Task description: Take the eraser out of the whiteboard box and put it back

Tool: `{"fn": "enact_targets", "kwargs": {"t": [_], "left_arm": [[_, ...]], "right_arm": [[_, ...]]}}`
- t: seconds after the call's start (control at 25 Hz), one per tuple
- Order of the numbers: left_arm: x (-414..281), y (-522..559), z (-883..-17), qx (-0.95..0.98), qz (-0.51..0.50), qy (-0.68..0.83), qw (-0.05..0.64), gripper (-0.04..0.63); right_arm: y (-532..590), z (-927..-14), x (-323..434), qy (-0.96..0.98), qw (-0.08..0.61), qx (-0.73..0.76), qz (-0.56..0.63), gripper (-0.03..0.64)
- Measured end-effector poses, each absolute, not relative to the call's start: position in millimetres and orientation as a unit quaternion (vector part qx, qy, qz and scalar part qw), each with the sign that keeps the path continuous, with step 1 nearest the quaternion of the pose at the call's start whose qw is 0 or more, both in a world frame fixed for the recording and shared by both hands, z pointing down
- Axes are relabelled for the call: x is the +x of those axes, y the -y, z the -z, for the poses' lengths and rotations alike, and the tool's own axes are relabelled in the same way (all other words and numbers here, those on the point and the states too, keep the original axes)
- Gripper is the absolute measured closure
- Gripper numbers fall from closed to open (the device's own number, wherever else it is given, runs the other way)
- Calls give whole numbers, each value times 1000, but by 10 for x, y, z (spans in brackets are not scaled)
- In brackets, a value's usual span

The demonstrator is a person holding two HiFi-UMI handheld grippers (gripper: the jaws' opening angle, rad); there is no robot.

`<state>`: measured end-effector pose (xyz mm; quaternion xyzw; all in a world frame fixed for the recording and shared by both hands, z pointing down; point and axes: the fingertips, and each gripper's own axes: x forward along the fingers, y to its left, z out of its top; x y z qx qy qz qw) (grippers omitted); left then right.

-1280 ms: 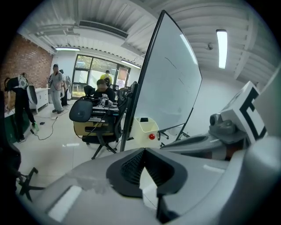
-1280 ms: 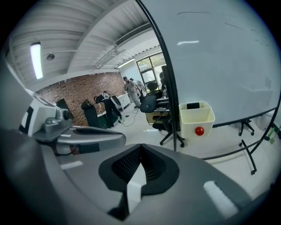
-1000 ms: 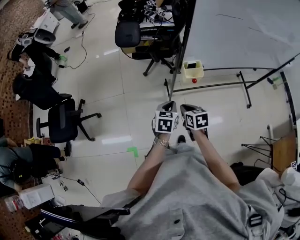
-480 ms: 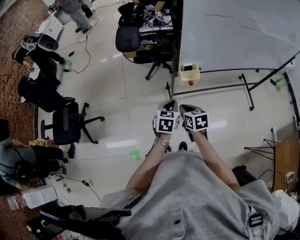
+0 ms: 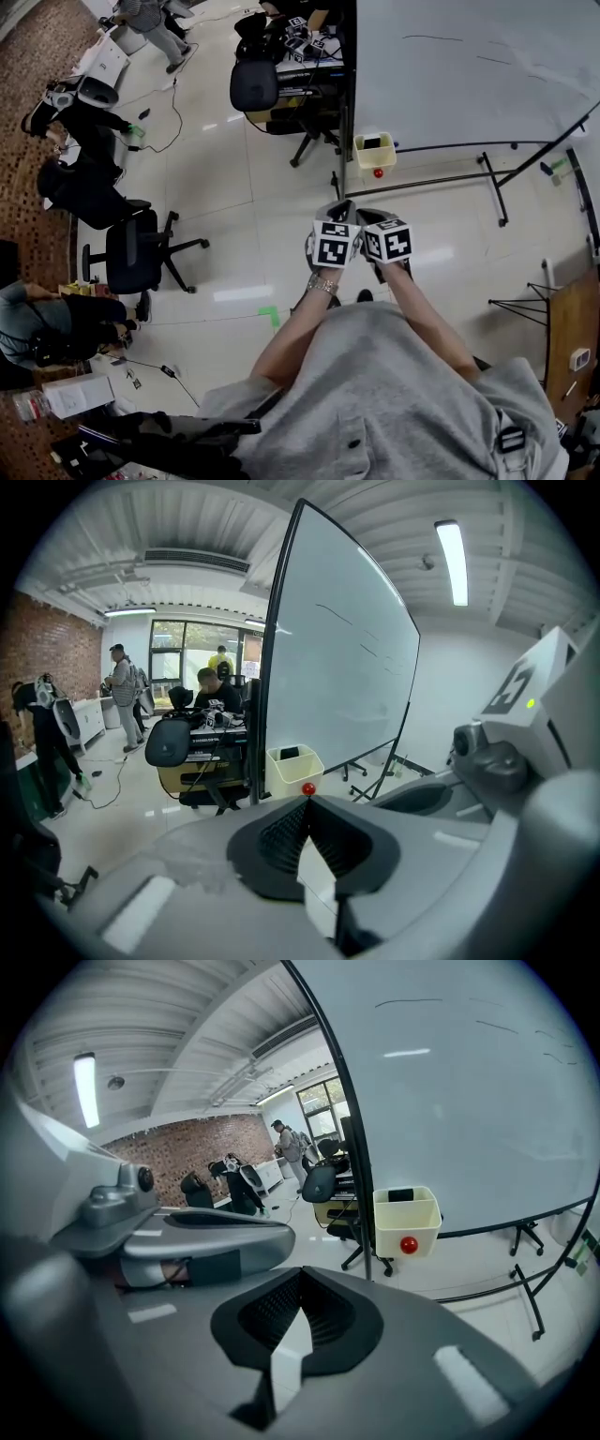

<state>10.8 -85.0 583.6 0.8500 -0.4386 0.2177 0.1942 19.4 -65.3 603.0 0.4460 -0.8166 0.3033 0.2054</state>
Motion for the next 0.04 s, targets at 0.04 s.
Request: {"fn": "enact_targets", "kwargs": {"t": [0.04], "left_arm": [[117, 846, -5835, 850, -218, 438, 194, 591]], "right_arm": [[646, -6033, 185, 817, 206, 445, -303, 615]]}}
